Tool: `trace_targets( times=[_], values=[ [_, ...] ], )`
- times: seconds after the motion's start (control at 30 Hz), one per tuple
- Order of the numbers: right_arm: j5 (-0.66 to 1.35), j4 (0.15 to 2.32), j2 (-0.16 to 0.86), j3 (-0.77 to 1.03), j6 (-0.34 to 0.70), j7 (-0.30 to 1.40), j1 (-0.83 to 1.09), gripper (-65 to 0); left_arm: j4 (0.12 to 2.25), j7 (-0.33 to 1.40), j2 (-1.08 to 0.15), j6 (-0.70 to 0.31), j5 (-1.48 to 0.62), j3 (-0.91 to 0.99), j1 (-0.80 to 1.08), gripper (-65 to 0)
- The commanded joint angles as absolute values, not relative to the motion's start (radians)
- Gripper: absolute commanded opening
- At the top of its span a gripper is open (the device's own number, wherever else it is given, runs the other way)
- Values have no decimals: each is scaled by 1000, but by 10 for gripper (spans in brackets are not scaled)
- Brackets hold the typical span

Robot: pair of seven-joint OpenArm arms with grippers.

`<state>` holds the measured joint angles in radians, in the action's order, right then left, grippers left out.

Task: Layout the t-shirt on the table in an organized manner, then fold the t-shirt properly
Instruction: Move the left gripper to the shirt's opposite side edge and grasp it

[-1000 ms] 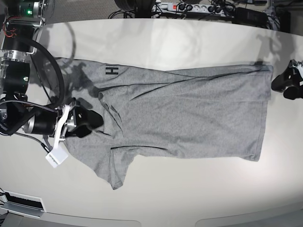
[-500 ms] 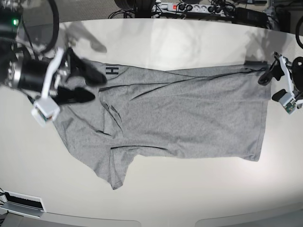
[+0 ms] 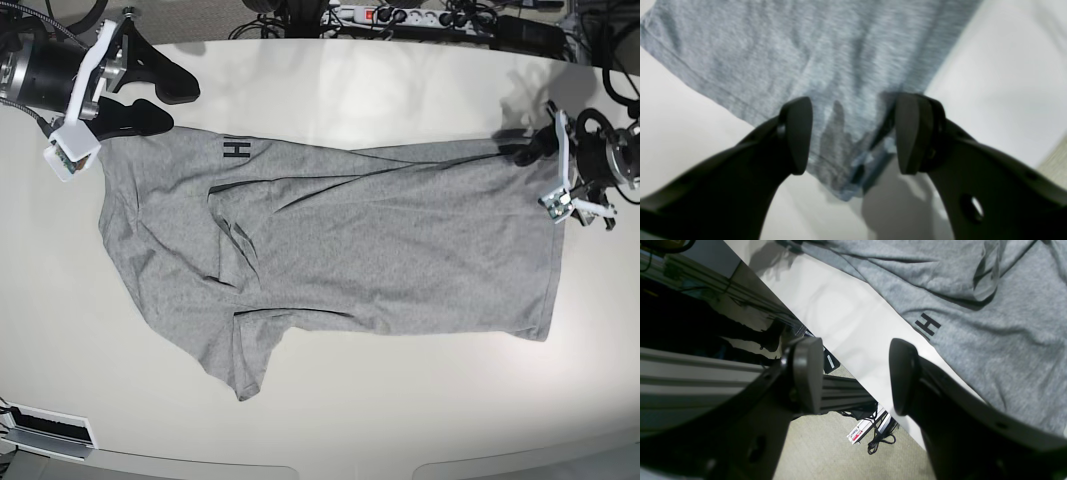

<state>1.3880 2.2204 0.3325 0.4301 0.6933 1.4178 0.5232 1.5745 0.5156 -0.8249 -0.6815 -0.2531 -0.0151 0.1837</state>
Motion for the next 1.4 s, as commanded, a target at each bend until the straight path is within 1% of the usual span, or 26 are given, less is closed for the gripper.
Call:
trace_targets(
  times=[0.0,0.1,0.13,0.2,0.3,0.37,0.47,0.6,0.8,0.83,0.87,0.97,1.03,1.07,1.3,1.37],
  values=[
    [1414,2236,344,437,698,1396,523,-325,1557,500,-845,-676,-258,-25,154,-253],
    [1414,2236,344,437,698,1396,523,-325,1489,493,-844,-654,-260,-68,99,-253],
    [1414,2236,344,437,698,1396,523,-325,1474,493,-844,-657,-260,-80,84,-253],
    [1413,2236,344,437,698,1396,523,-325,1451,493,-845,-694,-259,-106,64,-253],
    [1413,2236,344,437,698,1396,523,-325,1443,493,-844,-698,-258,-135,55,-255],
    [1413,2236,344,437,698,1396,523,-325,1441,485,-841,-698,-258,-138,55,-286],
    [1413,2236,344,437,698,1396,523,-325,1431,485,-826,-698,-245,-138,55,-354],
    [1413,2236,344,437,698,1396,523,-325,1408,466,-795,-698,-199,-138,55,-358],
    [1413,2236,344,437,698,1396,523,-325,1370,441,-758,-698,-188,-138,54,-359],
    [1413,2236,344,437,698,1396,523,-325,1367,441,-753,-698,-188,-138,54,-367],
    [1414,2236,344,437,698,1396,523,-325,1367,442,-750,-698,-188,-138,55,-392],
    [1413,2236,344,437,698,1396,523,-325,1368,446,-751,-698,-191,-137,46,-519],
    [1413,2236,344,437,698,1396,523,-325,1368,454,-751,-698,-192,-137,30,-583],
    [1413,2236,344,437,698,1396,523,-325,1368,454,-751,-698,-192,-137,22,-595],
    [1413,2236,344,437,698,1396,523,-325,1372,468,-751,-698,-193,-137,-6,-600],
    [1413,2236,344,437,698,1396,521,-325,1380,482,-751,-698,-200,-137,-10,-635]
  ],
)
